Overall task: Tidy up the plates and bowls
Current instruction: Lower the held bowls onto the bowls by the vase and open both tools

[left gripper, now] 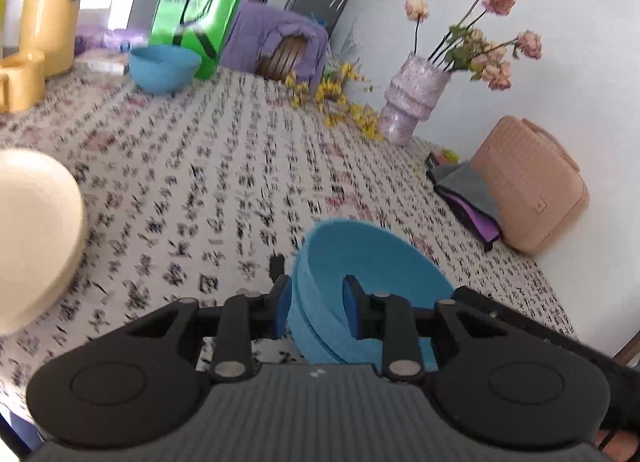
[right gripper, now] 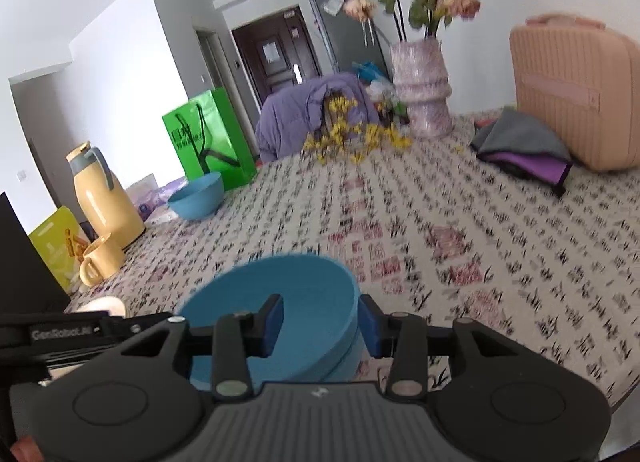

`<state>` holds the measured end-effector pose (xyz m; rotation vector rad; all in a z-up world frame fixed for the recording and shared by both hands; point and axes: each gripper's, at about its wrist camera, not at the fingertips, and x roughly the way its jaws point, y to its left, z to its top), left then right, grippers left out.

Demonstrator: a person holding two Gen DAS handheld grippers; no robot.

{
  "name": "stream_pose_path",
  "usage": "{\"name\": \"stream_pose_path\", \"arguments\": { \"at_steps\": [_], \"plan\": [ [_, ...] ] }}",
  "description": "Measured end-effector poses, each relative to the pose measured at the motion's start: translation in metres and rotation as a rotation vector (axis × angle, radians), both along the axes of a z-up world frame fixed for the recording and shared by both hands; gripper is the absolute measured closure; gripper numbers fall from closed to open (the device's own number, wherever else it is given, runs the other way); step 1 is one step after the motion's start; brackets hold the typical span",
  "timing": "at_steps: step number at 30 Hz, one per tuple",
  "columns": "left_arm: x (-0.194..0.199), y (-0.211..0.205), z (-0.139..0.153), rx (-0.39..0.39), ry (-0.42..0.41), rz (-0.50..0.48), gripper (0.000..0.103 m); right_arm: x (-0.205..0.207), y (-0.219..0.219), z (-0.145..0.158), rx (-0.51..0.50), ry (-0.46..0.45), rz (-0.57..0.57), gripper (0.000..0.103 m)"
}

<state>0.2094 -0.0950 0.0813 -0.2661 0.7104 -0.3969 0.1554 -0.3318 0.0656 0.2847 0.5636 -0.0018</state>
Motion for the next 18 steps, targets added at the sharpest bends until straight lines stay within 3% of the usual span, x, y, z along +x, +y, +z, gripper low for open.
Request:
{"name": "stream_pose_path", "arguments": {
  "at_steps": [5,9,13,18],
  "plan": [
    [-0.026,0.020,0.006,0.115,-0.174,0.026,0.065,-0.011,0.020,0.013,-0.068,-0.099,0.021,0.049],
    [-0.049,0.045,0.005,0.222,-0.270,0.093,0.050,-0.011,0.051,0.015,-0.061,-0.135,0.169,0.045],
    [-0.069,0.082,0.003,0.289,-0.308,0.176,0.030,-0.005,0.091,0.007,-0.055,-0.119,0.312,0.037],
    [-0.076,0.127,0.001,0.305,-0.276,0.287,0.024,0.010,0.138,-0.004,-0.062,-0.062,0.416,0.032]
  ]
}}
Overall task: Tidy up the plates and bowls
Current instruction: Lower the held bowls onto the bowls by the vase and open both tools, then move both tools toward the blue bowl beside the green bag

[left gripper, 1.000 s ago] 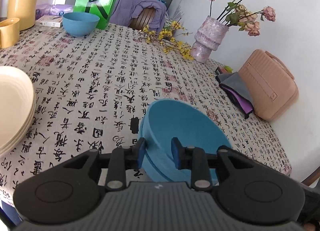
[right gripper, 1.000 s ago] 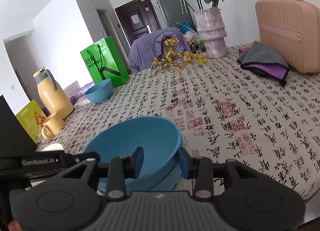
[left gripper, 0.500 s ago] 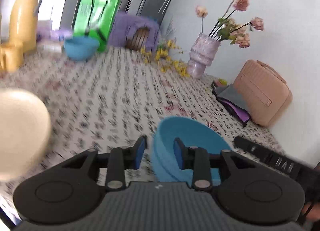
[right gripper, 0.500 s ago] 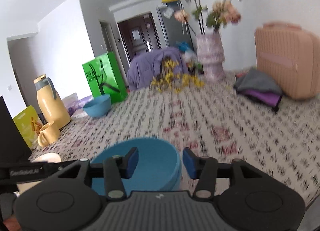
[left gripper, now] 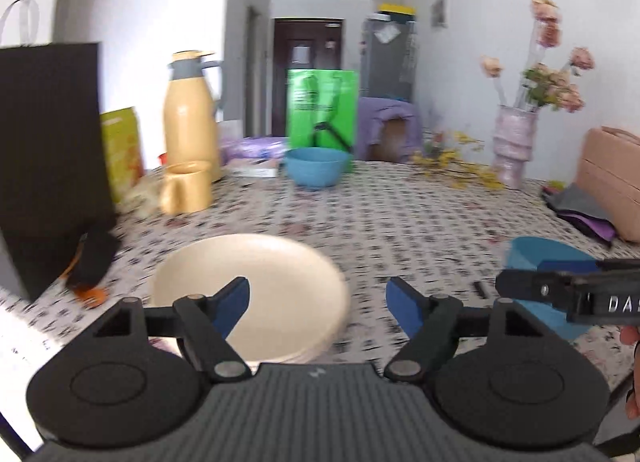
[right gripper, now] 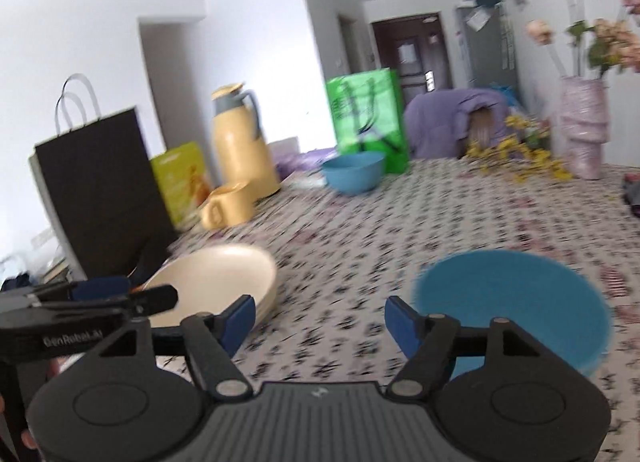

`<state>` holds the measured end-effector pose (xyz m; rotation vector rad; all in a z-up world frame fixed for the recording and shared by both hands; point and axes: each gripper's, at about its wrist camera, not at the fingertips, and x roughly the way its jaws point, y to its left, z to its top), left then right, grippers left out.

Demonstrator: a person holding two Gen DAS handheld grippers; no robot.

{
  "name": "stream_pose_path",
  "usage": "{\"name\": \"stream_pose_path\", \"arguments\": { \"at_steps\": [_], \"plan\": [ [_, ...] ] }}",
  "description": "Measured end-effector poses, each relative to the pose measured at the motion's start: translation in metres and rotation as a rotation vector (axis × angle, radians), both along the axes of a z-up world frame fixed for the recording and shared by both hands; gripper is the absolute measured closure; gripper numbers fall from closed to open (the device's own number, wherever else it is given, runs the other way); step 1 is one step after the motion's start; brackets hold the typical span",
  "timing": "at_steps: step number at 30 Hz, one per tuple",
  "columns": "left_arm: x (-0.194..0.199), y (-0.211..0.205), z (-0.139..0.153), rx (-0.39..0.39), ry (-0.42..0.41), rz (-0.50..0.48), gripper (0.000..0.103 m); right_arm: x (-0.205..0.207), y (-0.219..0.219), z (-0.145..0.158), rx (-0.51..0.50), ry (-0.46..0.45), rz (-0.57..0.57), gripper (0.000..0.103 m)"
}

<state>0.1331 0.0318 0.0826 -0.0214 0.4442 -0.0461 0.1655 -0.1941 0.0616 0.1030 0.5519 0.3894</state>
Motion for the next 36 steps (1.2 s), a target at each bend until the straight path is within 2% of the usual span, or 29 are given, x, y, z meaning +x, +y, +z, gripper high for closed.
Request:
{"name": "stream_pose_path", "arguments": {
  "at_steps": [5,10,16,19,24,28,32,36],
  "plan": [
    [0.004,0.025,-0.001,-0.019,0.006,0.026,0.022,0.009,0.031,-0.005,-0.019,0.021,0.037,0.031],
    [0.020,0.041,0.001,-0.037,0.019,0.017,0.021,0.022,0.043,-0.003,-0.031,0.033,0.026,0.029],
    [0.069,0.058,0.015,-0.027,0.029,-0.025,0.017,0.078,0.046,0.012,0.007,0.131,0.075,0.025],
    [0.106,0.066,0.025,-0.033,0.040,-0.058,0.017,0.120,0.045,0.022,0.063,0.219,0.100,0.024],
    [0.186,0.082,0.044,-0.116,0.120,-0.118,0.017,0.201,0.049,0.034,0.136,0.326,0.125,0.024],
    [0.253,0.083,0.054,-0.099,0.154,-0.148,0.018,0.269,0.051,0.039,0.202,0.403,0.105,0.024],
    [0.320,0.080,0.057,-0.106,0.197,-0.187,0.018,0.336,0.049,0.039,0.240,0.441,0.071,0.024],
    [0.389,0.075,0.054,-0.132,0.219,-0.161,0.027,0.403,0.047,0.026,0.257,0.477,0.015,0.025]
  ]
}}
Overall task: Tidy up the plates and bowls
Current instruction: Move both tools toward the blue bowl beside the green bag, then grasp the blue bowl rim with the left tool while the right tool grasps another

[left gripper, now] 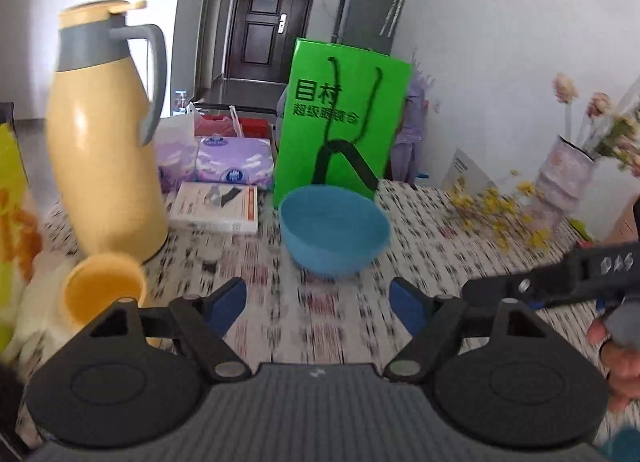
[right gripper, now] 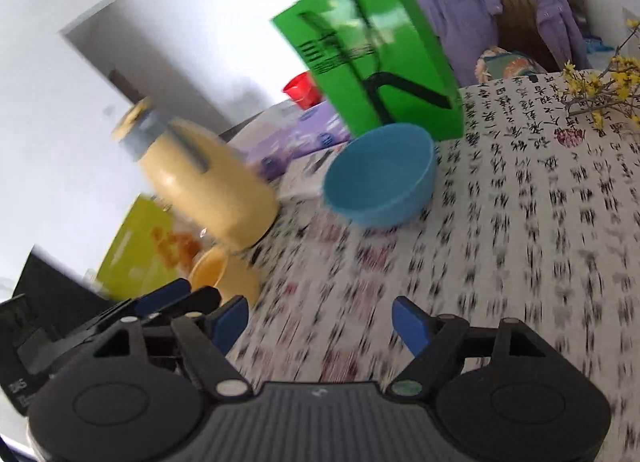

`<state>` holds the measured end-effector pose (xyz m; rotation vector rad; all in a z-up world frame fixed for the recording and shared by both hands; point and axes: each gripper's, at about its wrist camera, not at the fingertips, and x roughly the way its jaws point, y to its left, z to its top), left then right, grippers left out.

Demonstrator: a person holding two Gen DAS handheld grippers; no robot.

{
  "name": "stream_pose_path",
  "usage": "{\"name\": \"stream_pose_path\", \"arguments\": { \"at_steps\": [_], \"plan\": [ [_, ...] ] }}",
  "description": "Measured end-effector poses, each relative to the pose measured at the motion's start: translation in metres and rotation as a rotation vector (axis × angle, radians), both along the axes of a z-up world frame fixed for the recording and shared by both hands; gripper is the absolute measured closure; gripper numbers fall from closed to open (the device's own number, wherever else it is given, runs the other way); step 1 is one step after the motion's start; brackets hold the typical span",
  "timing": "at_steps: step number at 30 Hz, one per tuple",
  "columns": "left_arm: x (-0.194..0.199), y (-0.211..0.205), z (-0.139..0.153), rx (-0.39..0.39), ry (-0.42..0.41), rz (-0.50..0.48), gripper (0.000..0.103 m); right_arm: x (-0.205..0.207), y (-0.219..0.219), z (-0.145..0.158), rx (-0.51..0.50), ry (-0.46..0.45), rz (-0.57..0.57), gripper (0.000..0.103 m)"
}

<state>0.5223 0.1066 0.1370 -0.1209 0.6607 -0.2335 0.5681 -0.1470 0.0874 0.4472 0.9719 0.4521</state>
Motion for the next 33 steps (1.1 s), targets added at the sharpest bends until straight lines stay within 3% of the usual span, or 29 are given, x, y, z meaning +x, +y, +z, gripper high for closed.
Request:
{"name": "stream_pose_path", "arguments": {
  "at_steps": [4,7,12,14,15,16,19,26,33],
  "plan": [
    [0.069,0.003,-0.020,-0.108,0.060,0.076,0.039,0.060,-0.001,-0.028,-0.029,0.036,-0.088,0.031],
    [0.111,0.005,-0.044,-0.154,0.084,0.158,0.039,0.097,-0.001,-0.050,-0.041,0.054,-0.129,0.037],
    [0.157,0.002,-0.076,-0.155,0.142,0.197,0.044,0.134,-0.001,-0.075,-0.043,0.055,-0.148,0.048],
    [0.168,0.001,-0.086,-0.169,0.169,0.201,0.051,0.144,0.001,-0.083,-0.050,0.051,-0.152,0.051],
    [0.173,0.000,-0.092,-0.185,0.183,0.194,0.061,0.148,0.001,-0.087,-0.054,0.053,-0.152,0.054],
    [0.176,0.000,-0.098,-0.200,0.196,0.190,0.082,0.152,0.002,-0.091,-0.056,0.051,-0.152,0.061],
    [0.178,0.000,-0.107,-0.210,0.205,0.204,0.086,0.157,0.002,-0.096,-0.086,0.046,-0.156,0.078],
    [0.157,0.002,-0.087,-0.222,0.209,0.217,0.087,0.145,-0.001,-0.080,-0.063,0.038,-0.146,0.081],
    [0.093,0.010,-0.033,-0.211,0.201,0.240,0.087,0.092,0.011,-0.029,-0.070,0.007,-0.096,0.081]
  ]
}}
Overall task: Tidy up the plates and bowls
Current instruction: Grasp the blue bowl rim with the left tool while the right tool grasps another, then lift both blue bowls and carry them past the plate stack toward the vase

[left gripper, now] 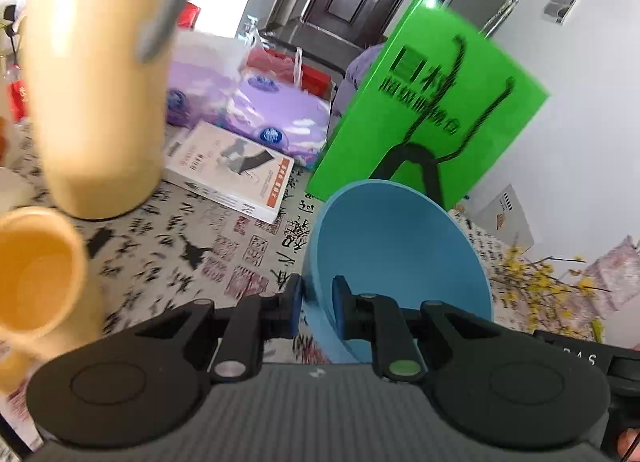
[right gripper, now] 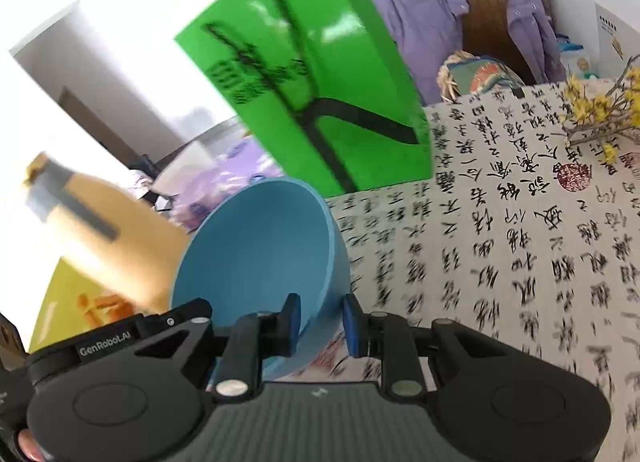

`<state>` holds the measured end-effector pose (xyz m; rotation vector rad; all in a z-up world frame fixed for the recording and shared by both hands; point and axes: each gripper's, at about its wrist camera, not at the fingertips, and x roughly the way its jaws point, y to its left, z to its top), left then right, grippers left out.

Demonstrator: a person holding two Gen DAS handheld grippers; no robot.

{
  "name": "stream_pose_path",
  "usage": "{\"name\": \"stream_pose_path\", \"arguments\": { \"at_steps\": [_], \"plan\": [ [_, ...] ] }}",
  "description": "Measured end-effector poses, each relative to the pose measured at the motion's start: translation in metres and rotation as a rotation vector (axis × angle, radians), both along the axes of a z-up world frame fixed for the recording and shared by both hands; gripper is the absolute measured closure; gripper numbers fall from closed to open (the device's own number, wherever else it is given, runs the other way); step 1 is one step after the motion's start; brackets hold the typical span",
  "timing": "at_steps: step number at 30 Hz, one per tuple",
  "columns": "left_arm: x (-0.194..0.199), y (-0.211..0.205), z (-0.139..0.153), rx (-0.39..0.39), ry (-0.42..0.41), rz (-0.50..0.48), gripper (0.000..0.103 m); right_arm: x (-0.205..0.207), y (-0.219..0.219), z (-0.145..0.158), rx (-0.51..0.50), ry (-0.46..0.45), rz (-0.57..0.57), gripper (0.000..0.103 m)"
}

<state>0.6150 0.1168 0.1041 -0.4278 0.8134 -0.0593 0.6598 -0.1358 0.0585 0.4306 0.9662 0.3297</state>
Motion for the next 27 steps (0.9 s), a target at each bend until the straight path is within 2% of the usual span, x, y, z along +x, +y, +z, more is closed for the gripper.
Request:
{"name": "stream_pose_path", "arguments": {
  "at_steps": [5,11,18,21,27],
  "plan": [
    [-0.072,0.005,0.032,0.007,-0.031,0.017,0.087,-0.065,0.008,0.037,-0.003,-0.044,0.047,0.081],
    [-0.172,0.013,0.045,0.020,-0.041,0.061,0.086,-0.149,0.018,0.052,0.003,-0.043,0.104,0.081],
    [-0.265,0.030,0.037,0.009,-0.024,0.129,0.086,-0.230,0.037,0.050,0.011,-0.028,0.161,0.081],
    [-0.301,0.037,0.030,0.005,-0.045,0.169,0.086,-0.260,0.045,0.044,0.034,-0.009,0.187,0.080],
    [-0.367,0.034,0.014,0.046,-0.096,0.226,0.086,-0.318,0.049,0.023,0.077,-0.002,0.189,0.080]
  ]
}}
